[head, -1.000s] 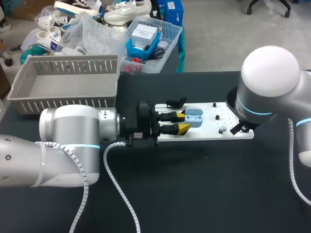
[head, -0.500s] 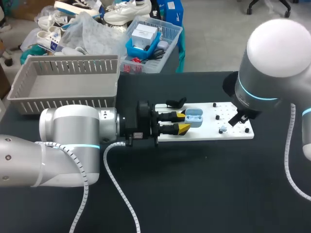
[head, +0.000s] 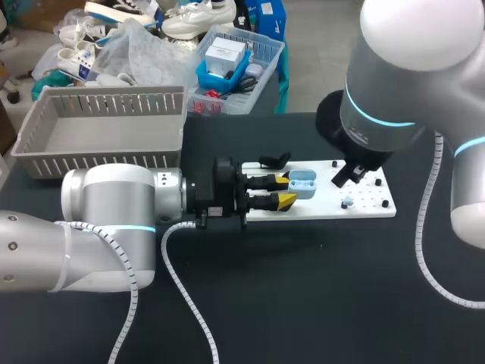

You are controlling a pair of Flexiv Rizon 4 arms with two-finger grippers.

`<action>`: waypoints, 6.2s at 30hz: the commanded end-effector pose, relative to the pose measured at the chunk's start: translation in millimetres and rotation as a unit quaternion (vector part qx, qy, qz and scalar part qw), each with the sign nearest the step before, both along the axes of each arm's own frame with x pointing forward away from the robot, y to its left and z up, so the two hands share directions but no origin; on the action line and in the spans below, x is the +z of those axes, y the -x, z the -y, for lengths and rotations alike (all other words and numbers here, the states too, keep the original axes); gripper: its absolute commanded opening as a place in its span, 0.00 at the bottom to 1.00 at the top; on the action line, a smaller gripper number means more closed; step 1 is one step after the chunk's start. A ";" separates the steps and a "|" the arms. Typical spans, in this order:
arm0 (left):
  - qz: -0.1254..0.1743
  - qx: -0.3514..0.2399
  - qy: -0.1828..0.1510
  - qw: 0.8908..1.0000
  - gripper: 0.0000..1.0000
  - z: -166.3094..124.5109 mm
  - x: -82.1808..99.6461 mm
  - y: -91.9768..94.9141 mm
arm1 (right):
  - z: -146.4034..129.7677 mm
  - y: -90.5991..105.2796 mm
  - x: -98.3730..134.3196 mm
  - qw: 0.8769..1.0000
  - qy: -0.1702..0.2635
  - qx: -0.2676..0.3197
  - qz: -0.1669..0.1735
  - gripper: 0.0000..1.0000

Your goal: Pick up each earbud case from the left stands, insert the matching earbuds, close the lid, and place the case in the box.

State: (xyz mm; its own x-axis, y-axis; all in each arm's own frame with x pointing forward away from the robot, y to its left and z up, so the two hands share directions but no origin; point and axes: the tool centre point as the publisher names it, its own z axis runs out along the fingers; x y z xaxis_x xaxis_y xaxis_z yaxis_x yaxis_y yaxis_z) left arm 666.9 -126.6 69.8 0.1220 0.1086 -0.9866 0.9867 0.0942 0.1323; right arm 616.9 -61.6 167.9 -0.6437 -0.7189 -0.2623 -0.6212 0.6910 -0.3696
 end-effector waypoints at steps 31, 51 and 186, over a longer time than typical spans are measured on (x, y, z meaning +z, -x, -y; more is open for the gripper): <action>0.001 0.001 0.000 1.000 0.00 0.5 -0.3 0.3 | -36.9 10.8 11.8 0.989 -0.086 -0.104 -0.057 0.00; 0.001 0.001 0.000 1.000 0.00 0.5 -0.3 0.3 | -44.9 1.8 -5.1 0.981 -0.051 -0.181 -0.041 0.00; 0.001 0.001 0.000 1.000 0.00 0.5 -0.3 0.3 | -72.9 -45.6 -57.7 0.865 -0.096 -0.491 -0.024 0.00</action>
